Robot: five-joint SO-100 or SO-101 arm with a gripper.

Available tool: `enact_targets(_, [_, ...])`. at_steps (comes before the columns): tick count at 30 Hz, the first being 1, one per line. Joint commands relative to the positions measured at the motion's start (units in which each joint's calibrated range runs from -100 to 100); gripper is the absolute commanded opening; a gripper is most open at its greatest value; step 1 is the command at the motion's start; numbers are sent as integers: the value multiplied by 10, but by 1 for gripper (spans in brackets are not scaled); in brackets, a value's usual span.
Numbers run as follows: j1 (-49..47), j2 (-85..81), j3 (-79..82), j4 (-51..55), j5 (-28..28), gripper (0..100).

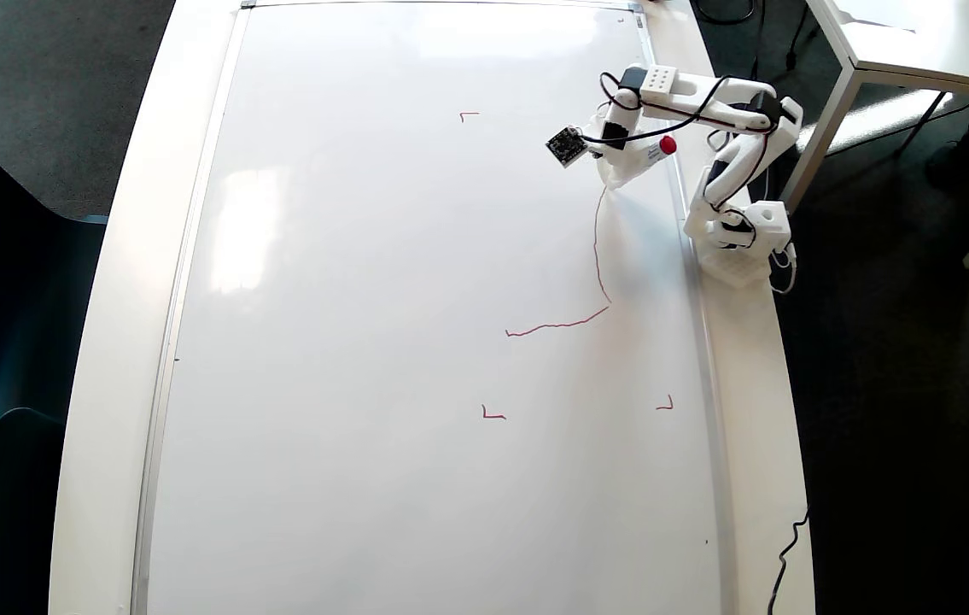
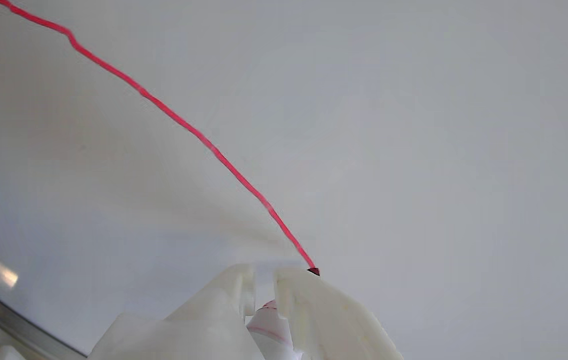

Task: Draw on a whiteboard a robot head using a pen attached to the gripper

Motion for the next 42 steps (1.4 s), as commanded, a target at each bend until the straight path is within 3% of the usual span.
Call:
enact_targets(1, [4,-8,-21,3,1,1])
enact_targets(27, [18,58,-40,-9,-3,1])
enact_targets(42, [-26,103,-85,-149,0,1])
